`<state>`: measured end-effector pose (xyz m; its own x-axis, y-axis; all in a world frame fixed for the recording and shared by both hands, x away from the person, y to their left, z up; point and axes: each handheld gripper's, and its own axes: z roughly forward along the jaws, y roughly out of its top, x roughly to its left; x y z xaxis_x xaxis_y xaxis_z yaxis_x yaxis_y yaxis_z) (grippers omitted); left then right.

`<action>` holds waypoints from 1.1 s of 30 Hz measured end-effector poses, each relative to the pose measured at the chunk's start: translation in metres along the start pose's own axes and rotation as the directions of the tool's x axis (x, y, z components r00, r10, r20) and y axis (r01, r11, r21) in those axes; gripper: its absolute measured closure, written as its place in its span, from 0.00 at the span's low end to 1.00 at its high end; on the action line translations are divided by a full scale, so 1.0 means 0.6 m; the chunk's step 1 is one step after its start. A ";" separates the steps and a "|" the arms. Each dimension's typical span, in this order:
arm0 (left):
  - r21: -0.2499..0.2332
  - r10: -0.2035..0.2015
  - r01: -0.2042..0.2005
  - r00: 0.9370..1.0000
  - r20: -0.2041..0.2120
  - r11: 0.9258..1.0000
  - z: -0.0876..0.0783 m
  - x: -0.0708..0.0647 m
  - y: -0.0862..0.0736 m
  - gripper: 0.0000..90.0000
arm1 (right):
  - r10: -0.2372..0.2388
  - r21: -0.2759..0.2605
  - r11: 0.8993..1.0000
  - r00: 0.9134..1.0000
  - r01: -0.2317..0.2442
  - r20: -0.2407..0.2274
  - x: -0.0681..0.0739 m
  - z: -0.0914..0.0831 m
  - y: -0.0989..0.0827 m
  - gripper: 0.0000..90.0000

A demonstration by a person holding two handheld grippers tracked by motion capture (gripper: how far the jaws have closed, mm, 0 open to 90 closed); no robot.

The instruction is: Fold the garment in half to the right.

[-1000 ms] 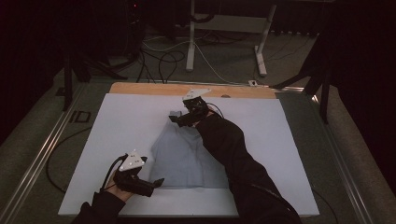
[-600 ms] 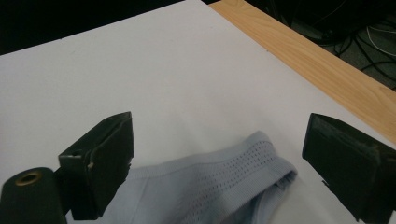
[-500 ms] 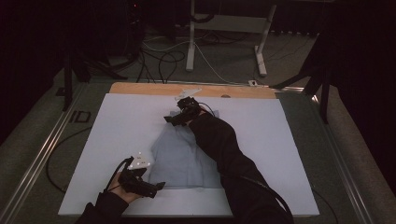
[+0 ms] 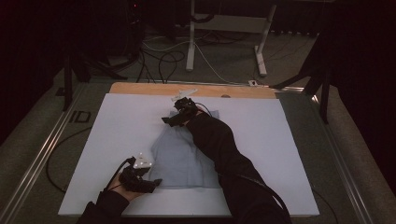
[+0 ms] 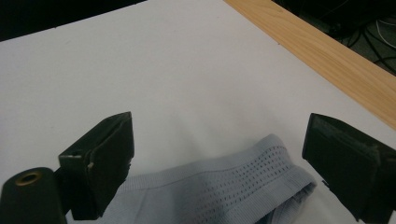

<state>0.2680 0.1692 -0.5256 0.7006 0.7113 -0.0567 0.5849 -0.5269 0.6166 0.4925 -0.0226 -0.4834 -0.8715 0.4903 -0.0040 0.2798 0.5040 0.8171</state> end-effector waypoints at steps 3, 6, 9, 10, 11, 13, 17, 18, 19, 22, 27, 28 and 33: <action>0.009 0.006 -0.006 1.000 -0.001 1.000 0.000 -0.002 0.002 0.44 | 0.015 0.000 1.000 1.000 -0.015 -0.005 0.000 0.002 0.000 0.10; 0.020 0.008 -0.008 1.000 0.005 1.000 -0.001 -0.004 0.005 0.50 | 0.001 0.008 1.000 1.000 -0.001 -0.005 0.000 0.003 0.000 0.10; 0.022 0.016 -0.016 1.000 0.005 1.000 -0.001 -0.010 0.006 0.56 | 0.007 0.012 1.000 1.000 -0.007 -0.005 -0.001 0.004 0.002 0.10; 0.022 0.014 -0.014 1.000 0.011 1.000 -0.001 -0.012 0.006 0.58 | 0.008 0.014 1.000 1.000 -0.008 -0.002 0.000 0.004 0.004 0.10; 0.022 0.017 -0.018 1.000 0.014 1.000 -0.002 -0.013 0.005 0.62 | 0.003 0.013 1.000 1.000 -0.003 0.003 -0.002 0.004 0.004 0.10; 0.023 0.024 -0.024 1.000 0.017 0.999 -0.003 -0.017 0.005 0.66 | 0.014 0.009 1.000 1.000 -0.014 -0.001 -0.004 0.006 0.005 0.10; 0.021 0.039 -0.040 0.999 0.025 0.999 -0.003 -0.023 0.005 0.73 | 0.025 0.019 0.999 1.000 -0.025 -0.001 -0.005 0.012 0.007 0.10; 0.021 0.041 -0.041 0.999 0.029 0.999 -0.003 -0.025 0.006 0.74 | 0.025 0.012 1.000 1.000 -0.025 -0.006 -0.007 0.013 0.007 0.10; 0.020 0.048 -0.049 0.998 0.037 0.999 -0.003 -0.027 0.006 0.77 | 0.039 0.013 0.999 0.999 -0.039 -0.006 -0.007 0.014 0.009 0.10; 0.015 0.062 -0.063 0.997 0.048 0.998 -0.002 -0.028 0.008 0.87 | 0.040 0.015 0.999 0.999 -0.040 0.001 -0.012 0.017 0.011 0.10; -0.011 0.058 -0.058 0.996 0.061 0.998 -0.005 -0.026 0.012 0.94 | 0.048 0.037 0.998 0.998 -0.049 0.029 -0.012 0.027 0.013 0.10; -0.020 0.052 -0.051 0.996 0.066 0.999 -0.007 -0.025 0.013 0.94 | 0.052 0.038 0.998 0.998 -0.053 0.030 -0.014 0.031 0.013 0.10; -0.059 0.055 -0.051 0.996 0.072 0.997 -0.019 -0.028 0.021 0.95 | 0.069 0.052 0.996 0.997 -0.071 0.030 -0.020 0.041 0.017 0.10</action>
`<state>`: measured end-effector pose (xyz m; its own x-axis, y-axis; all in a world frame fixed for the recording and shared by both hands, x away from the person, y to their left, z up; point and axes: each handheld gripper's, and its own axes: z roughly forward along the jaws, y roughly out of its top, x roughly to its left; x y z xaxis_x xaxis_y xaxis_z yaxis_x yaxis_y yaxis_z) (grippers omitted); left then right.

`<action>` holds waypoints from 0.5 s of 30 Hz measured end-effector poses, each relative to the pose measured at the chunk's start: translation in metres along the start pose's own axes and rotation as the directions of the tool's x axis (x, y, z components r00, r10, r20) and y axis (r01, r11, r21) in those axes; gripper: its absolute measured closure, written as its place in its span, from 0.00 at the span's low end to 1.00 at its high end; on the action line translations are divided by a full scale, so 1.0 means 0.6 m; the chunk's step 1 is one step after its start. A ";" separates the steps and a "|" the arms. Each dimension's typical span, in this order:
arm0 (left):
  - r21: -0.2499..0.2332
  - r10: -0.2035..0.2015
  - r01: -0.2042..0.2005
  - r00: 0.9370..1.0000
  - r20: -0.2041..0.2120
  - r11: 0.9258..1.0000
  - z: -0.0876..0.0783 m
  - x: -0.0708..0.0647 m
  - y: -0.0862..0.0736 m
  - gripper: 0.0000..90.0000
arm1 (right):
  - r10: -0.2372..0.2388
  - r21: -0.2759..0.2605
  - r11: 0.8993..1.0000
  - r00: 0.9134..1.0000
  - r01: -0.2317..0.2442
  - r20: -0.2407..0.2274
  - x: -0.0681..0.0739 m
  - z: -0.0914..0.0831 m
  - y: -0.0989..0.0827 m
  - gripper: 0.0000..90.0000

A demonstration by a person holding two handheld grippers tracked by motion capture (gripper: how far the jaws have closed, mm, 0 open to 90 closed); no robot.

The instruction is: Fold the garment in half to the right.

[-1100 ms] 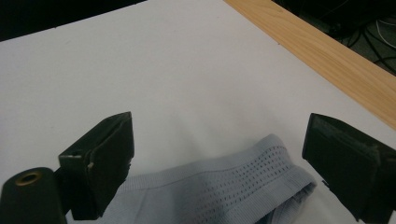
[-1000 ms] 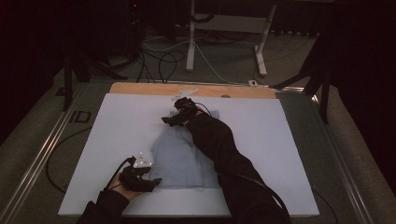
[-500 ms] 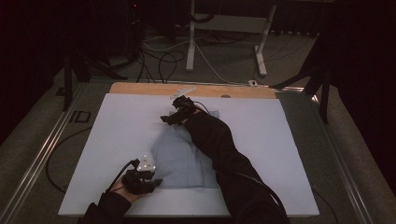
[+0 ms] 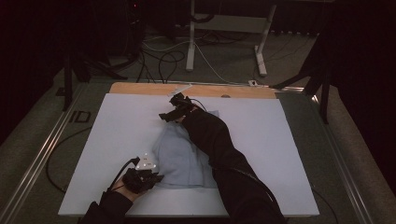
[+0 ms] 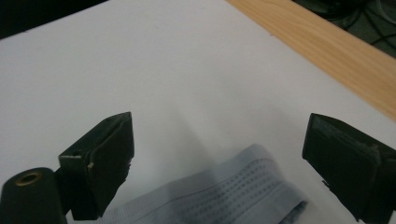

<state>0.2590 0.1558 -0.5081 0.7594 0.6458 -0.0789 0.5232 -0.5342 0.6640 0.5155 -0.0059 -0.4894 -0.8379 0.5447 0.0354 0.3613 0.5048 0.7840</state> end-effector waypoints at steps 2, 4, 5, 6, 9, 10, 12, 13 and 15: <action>-0.002 0.001 -0.001 1.000 0.002 1.000 -0.001 -0.001 0.001 0.96 | 0.025 0.016 1.000 1.000 -0.025 0.007 -0.004 0.006 0.001 0.16; -0.007 0.001 -0.001 1.000 0.004 1.000 -0.001 -0.003 0.003 0.96 | 0.034 0.043 0.998 0.999 -0.035 0.023 -0.002 0.011 0.002 0.21; -0.007 0.000 0.000 1.000 0.004 1.000 -0.001 -0.002 0.003 0.96 | 0.034 0.063 0.997 0.999 -0.036 0.037 -0.002 0.013 0.001 0.26; -0.008 -0.002 0.002 1.000 0.003 1.000 -0.001 -0.003 0.003 0.96 | 0.041 0.076 0.996 0.997 -0.046 0.061 -0.002 0.016 0.001 0.30; -0.008 0.003 -0.003 1.000 0.006 1.000 -0.001 -0.002 0.004 0.96 | 0.054 0.126 0.990 0.996 -0.063 0.073 -0.002 0.025 0.000 0.35; -0.008 0.002 -0.002 1.000 0.006 1.000 -0.001 -0.002 0.004 0.96 | 0.060 0.145 0.987 0.994 -0.072 0.088 -0.002 0.028 0.000 0.37; -0.007 0.004 -0.004 1.000 0.007 1.000 -0.001 -0.003 0.004 0.96 | 0.061 0.165 0.983 0.993 -0.078 0.103 -0.003 0.034 0.000 0.39; -0.007 0.006 -0.006 1.000 0.008 1.000 -0.001 -0.003 0.004 0.96 | 0.064 0.167 0.982 0.991 -0.083 0.114 -0.003 0.037 0.000 0.40; -0.005 0.007 -0.007 1.000 0.009 1.000 -0.001 -0.003 0.005 0.96 | 0.054 0.177 0.981 0.991 -0.075 0.122 -0.004 0.039 0.000 0.41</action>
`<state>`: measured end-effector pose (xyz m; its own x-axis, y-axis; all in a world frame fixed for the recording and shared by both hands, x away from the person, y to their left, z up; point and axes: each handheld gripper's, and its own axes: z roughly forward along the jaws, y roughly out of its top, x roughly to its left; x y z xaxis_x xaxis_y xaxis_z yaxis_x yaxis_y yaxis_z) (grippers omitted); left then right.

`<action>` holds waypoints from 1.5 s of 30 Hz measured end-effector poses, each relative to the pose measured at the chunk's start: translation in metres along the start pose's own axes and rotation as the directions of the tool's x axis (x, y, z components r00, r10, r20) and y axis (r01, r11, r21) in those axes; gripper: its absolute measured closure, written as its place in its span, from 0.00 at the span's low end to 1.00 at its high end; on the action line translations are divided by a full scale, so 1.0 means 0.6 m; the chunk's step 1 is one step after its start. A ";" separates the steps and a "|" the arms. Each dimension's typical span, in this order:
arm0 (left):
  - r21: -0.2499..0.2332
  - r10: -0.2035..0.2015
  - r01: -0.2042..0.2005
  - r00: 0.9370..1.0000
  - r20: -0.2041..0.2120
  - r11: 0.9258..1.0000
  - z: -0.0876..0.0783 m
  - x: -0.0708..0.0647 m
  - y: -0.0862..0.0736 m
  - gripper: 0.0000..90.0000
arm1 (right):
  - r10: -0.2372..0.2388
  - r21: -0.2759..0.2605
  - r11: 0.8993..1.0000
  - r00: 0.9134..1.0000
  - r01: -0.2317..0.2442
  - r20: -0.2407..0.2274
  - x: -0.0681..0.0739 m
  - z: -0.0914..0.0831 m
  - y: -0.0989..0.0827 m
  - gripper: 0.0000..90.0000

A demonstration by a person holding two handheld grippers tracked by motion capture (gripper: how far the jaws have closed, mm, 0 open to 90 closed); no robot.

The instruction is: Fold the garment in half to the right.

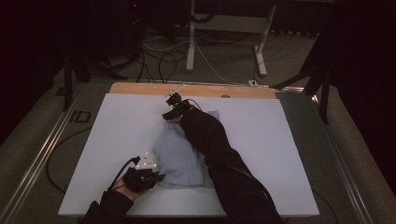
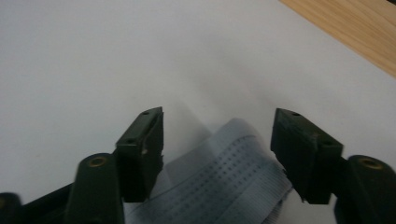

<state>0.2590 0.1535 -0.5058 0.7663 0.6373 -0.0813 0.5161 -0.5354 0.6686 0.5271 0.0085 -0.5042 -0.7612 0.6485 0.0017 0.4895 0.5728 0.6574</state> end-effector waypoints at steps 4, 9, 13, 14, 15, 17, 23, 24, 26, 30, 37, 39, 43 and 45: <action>-0.001 -0.001 0.001 1.000 0.005 1.000 0.000 0.000 0.000 0.96 | -0.041 0.049 0.998 0.998 0.038 0.050 0.000 0.017 0.002 0.45; 0.001 -0.002 0.002 1.000 0.010 1.000 0.000 0.000 0.000 0.96 | -0.066 0.073 0.995 0.996 0.061 0.062 0.008 0.026 0.006 0.53; 0.001 0.000 0.000 1.000 0.012 1.000 0.001 -0.001 -0.001 0.96 | -0.082 0.098 0.992 0.994 0.075 0.075 0.013 0.031 0.004 0.63; 0.000 0.000 0.000 1.000 0.012 1.000 0.001 -0.001 -0.001 0.96 | -0.081 0.096 0.993 0.994 0.074 0.072 0.013 0.031 0.004 0.65; 0.001 0.001 -0.001 1.000 0.013 1.000 0.001 -0.001 -0.001 0.96 | -0.086 0.097 0.992 0.994 0.079 0.071 0.015 0.031 0.004 0.67; 0.003 -0.005 0.005 1.000 0.024 1.000 0.002 0.000 0.000 0.96 | -0.101 0.106 0.990 0.992 0.092 0.075 0.018 0.031 0.005 0.73; 0.009 -0.012 0.012 0.999 0.029 1.000 0.004 0.000 -0.001 0.96 | -0.123 0.121 0.986 0.991 0.115 0.057 0.026 0.031 0.007 0.89; 0.010 -0.012 0.012 1.000 0.027 1.000 0.004 -0.001 -0.001 0.96 | -0.133 0.122 0.985 0.989 0.125 0.058 0.027 0.031 0.008 0.92; 0.007 -0.011 0.011 1.000 0.026 1.000 0.004 0.000 -0.002 0.96 | -0.158 0.131 0.980 0.985 0.148 0.069 0.029 0.031 0.009 0.93; 0.002 -0.010 0.010 1.000 0.023 1.000 0.001 -0.001 -0.001 0.96 | -0.177 0.108 0.980 0.981 0.168 0.078 0.026 0.021 0.011 0.95; 0.000 -0.002 0.002 0.999 0.034 1.000 0.000 -0.005 0.002 0.96 | -0.184 0.077 0.981 0.982 0.180 0.051 0.020 -0.003 0.018 0.95; -0.001 0.003 -0.003 0.999 0.038 1.000 -0.001 -0.006 0.005 0.96 | -0.193 0.071 0.979 0.980 0.189 0.056 0.020 -0.009 0.020 0.95; -0.005 0.019 -0.019 0.999 0.041 1.000 -0.003 -0.012 0.014 0.96 | -0.183 0.042 0.983 0.982 0.181 0.055 0.017 -0.024 0.022 0.95; -0.007 0.026 -0.026 0.999 0.045 1.000 -0.004 -0.015 0.020 0.96 | -0.192 0.033 0.981 0.980 0.190 0.053 0.015 -0.034 0.025 0.95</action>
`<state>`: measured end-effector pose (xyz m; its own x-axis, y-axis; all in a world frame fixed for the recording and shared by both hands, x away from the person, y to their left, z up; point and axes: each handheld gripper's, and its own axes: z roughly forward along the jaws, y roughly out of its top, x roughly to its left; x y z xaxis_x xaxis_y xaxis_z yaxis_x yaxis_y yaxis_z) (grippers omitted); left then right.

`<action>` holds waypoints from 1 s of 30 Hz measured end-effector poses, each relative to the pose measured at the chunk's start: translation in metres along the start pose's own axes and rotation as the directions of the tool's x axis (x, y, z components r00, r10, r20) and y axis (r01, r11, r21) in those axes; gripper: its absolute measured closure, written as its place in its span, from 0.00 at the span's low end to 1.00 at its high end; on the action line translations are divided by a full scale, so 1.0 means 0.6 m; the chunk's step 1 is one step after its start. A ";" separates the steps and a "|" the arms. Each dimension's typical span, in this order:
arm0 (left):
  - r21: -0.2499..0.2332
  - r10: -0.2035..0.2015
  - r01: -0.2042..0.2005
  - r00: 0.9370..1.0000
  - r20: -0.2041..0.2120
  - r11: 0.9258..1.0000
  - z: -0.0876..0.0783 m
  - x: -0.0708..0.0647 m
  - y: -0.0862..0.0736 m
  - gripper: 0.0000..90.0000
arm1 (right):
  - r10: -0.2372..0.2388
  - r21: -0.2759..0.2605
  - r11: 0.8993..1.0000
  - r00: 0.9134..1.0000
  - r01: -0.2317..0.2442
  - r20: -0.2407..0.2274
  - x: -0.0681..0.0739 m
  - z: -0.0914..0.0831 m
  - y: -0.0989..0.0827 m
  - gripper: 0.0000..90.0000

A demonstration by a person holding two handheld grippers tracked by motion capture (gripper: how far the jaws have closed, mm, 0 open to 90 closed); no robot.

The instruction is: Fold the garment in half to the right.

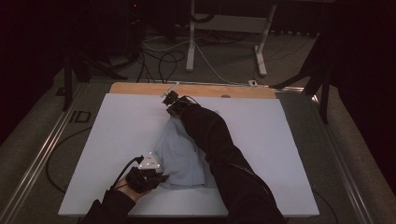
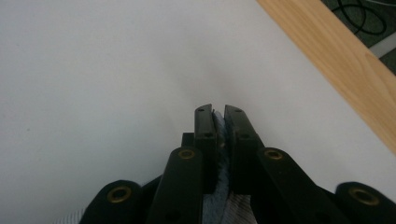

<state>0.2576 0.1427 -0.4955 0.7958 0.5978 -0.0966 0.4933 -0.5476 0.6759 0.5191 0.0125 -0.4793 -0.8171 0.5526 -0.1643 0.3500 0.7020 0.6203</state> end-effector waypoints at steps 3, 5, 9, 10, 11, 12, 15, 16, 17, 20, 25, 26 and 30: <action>-0.002 0.013 -0.013 1.000 0.002 1.000 -0.001 -0.003 0.008 0.96 | 0.011 -0.017 1.000 1.000 -0.011 0.000 -0.002 -0.010 0.000 0.95; -0.002 0.020 -0.020 1.000 0.003 1.000 -0.001 -0.005 0.013 0.96 | 0.004 -0.024 1.000 1.000 -0.004 0.005 -0.005 -0.018 0.000 0.95; 0.000 0.036 -0.036 0.999 0.004 0.999 -0.001 -0.009 0.025 0.96 | 0.015 -0.048 0.999 1.000 -0.015 0.004 -0.012 -0.034 -0.004 0.95; 0.000 0.040 -0.040 0.999 0.005 0.999 -0.001 -0.010 0.028 0.96 | 0.021 -0.055 0.998 1.000 -0.021 0.001 -0.014 -0.039 -0.005 0.95; -0.001 0.042 -0.042 0.999 0.007 0.999 0.000 -0.010 0.031 0.96 | 0.022 -0.063 0.998 1.000 -0.022 0.000 -0.017 -0.043 -0.006 0.95; 0.001 0.047 -0.047 0.999 0.007 0.999 -0.001 -0.012 0.034 0.96 | 0.022 -0.067 0.998 1.000 -0.022 -0.001 -0.021 -0.048 -0.007 0.95; 0.004 0.067 -0.067 0.998 0.010 0.998 0.000 -0.017 0.044 0.96 | 0.016 -0.076 0.997 1.000 -0.016 0.001 -0.027 -0.059 -0.010 0.95; 0.003 0.072 -0.072 0.997 0.012 0.997 0.001 -0.018 0.047 0.96 | 0.017 -0.077 0.997 1.000 -0.017 0.004 -0.027 -0.063 -0.011 0.95; 0.003 0.072 -0.072 0.997 0.012 0.997 0.001 -0.018 0.047 0.96 | 0.017 -0.077 0.997 1.000 -0.017 0.004 -0.027 -0.063 -0.011 0.95; 0.003 0.094 -0.094 0.995 0.019 0.996 0.004 -0.025 0.060 0.96 | 0.018 -0.084 0.996 1.000 -0.018 0.005 -0.034 -0.076 -0.016 0.95; 0.002 0.124 -0.125 0.992 0.027 0.992 0.004 -0.033 0.074 0.96 | 0.023 -0.102 0.995 1.000 -0.022 0.008 -0.041 -0.089 -0.022 0.95; 0.003 0.130 -0.130 0.991 0.029 0.991 0.004 -0.035 0.077 0.96 | 0.017 -0.102 0.995 1.000 -0.016 0.004 -0.043 -0.091 -0.023 0.95; 0.005 0.147 -0.148 0.988 0.038 0.989 0.008 -0.042 0.087 0.96 | 0.023 -0.114 0.993 1.000 -0.023 -0.001 -0.050 -0.100 -0.028 0.95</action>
<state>0.2651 0.0961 -0.4615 0.8727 0.4877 -0.0237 0.3720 -0.6325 0.6794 0.5101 -0.0431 -0.4387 -0.8092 0.5683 -0.1488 0.3145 0.6330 0.7074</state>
